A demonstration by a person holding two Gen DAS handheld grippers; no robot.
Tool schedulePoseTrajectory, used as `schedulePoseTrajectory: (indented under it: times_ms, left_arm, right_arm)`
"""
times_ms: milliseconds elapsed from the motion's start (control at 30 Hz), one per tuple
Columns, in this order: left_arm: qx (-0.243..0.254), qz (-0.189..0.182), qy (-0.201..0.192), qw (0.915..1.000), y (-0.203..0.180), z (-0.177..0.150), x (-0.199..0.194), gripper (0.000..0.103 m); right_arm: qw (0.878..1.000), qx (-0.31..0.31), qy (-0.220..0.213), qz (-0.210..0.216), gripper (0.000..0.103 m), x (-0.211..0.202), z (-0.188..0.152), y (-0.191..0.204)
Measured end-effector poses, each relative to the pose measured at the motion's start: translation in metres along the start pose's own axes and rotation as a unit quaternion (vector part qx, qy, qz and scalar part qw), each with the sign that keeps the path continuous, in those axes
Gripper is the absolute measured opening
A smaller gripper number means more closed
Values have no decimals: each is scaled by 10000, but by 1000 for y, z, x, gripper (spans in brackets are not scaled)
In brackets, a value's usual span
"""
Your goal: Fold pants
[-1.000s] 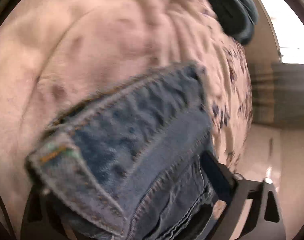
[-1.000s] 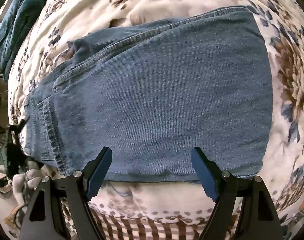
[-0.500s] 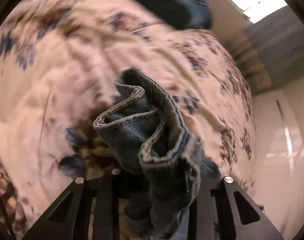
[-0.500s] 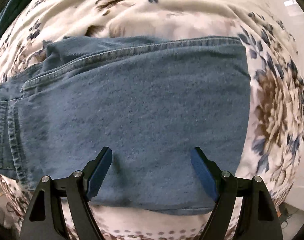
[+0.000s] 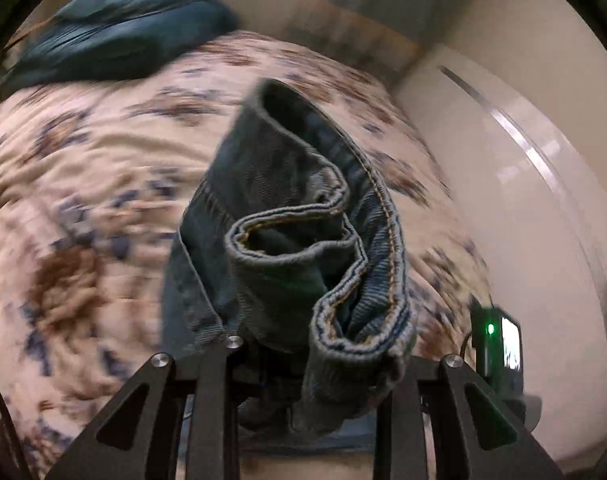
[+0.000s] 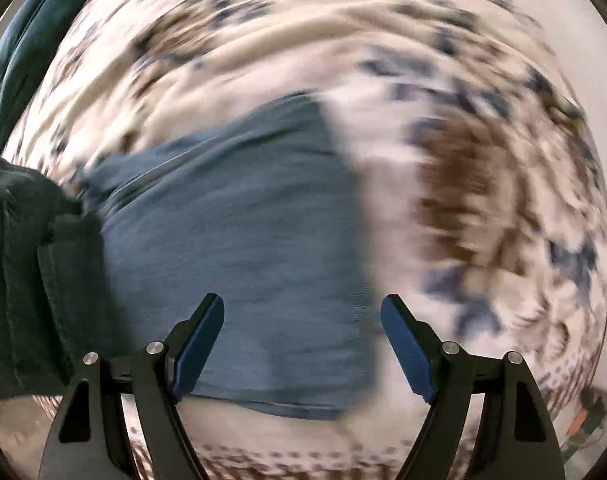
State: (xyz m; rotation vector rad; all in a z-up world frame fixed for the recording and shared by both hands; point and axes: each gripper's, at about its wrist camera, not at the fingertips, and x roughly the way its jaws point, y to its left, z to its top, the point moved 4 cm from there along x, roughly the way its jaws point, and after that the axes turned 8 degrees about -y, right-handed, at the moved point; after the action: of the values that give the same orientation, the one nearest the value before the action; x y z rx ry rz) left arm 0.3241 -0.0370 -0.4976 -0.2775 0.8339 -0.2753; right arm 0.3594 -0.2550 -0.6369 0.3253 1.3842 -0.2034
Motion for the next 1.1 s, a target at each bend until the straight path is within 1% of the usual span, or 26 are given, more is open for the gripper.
schedulePoseTrajectory:
  times_ms: [67, 100, 133, 200, 233, 267, 300, 367, 400, 433, 500, 533, 567, 600, 633, 667, 733, 800, 833, 867, 933, 967, 1033, 1100]
  left_arm:
    - [334, -180, 203, 9991, -33, -14, 17, 22]
    - [540, -332, 412, 9971, -55, -29, 33, 22]
    - [720, -388, 568, 9950, -68, -42, 44, 22]
    - [1068, -386, 971, 9888, -88, -75, 73, 22]
    - [1144, -382, 1127, 9863, -91, -87, 84, 22]
    - [1252, -335, 1312, 9828, -94, -100, 95, 22]
    - [1414, -206, 1501, 9783, -95, -118, 109, 22]
    - [1609, -123, 1618, 9735, -98, -131, 120, 23]
    - [1764, -28, 1701, 9695, -99, -134, 126, 26]
    - [1808, -2, 1759, 9677, -101, -133, 128, 30]
    - [1852, 43, 1929, 9636, -106, -126, 123, 32]
    - [1833, 59, 1966, 9632, -108, -120, 117, 34]
    - [1790, 27, 1958, 9642, -107, -116, 114, 38]
    - [1593, -27, 1896, 9689, -101, -107, 103, 47]
    - [1437, -12, 1862, 9720, -95, -100, 95, 66]
    - [1314, 55, 1864, 9736, -89, -95, 89, 73]
    - [1010, 256, 1845, 9773, -68, -81, 73, 96]
    - [805, 453, 1767, 9799, -49, -69, 61, 98]
    - [729, 567, 1740, 9804, -39, -63, 54, 99]
    - [671, 602, 1745, 9805, -31, -57, 48, 99]
    - [597, 578, 1696, 9820, -22, -50, 39, 99]
    - [597, 506, 1711, 9821, -21, -48, 36, 99]
    - [766, 267, 1829, 9798, -28, -49, 32, 99]
    - [975, -158, 2083, 9731, -46, -58, 29, 99]
  right_arm:
    - [9994, 305, -32, -159, 83, -5, 3, -40]
    - [9984, 511, -31, -254, 83, -8, 3, -66]
    - [9974, 634, -23, -331, 83, -8, 2, -84]
    - [9954, 817, 16, -502, 83, -8, -1, -115]
    - [9942, 908, 53, -565, 83, -7, -3, -132]
    - [9932, 989, 87, -603, 83, -6, -4, -144]
    - [9920, 1090, 156, -618, 83, -4, -7, -159]
    - [9908, 1200, 253, -574, 83, -2, -10, -175]
    - [9901, 1275, 281, -517, 83, -1, -11, -182]
    - [9897, 1334, 312, -412, 83, 0, -12, -187]
    - [9892, 1419, 376, 6, 83, 2, -9, -190]
    - [9885, 1450, 345, 242, 83, -2, -9, -198]
    - [9876, 1462, 275, 507, 83, -4, -5, -196]
    - [9850, 1470, 171, 891, 83, -7, 2, -193]
    - [9829, 1475, 143, 1091, 83, -8, 6, -190]
    - [9803, 1481, 116, 1304, 83, -8, 9, -185]
    - [9732, 1489, 36, 1752, 84, -10, 21, -177]
    - [9676, 1400, 86, 2100, 84, -11, 35, -167]
    - [9637, 1399, 121, 2273, 84, -10, 43, -153]
    - [9582, 1408, 152, 2485, 84, -11, 45, -146]
    - [9523, 1328, 262, 2734, 84, -10, 48, -131]
    - [9520, 1271, 311, 2767, 84, -8, 51, -115]
    - [9500, 1169, 449, 2862, 84, -6, 54, -102]
    - [9476, 1126, 619, 2926, 84, -3, 53, -86]
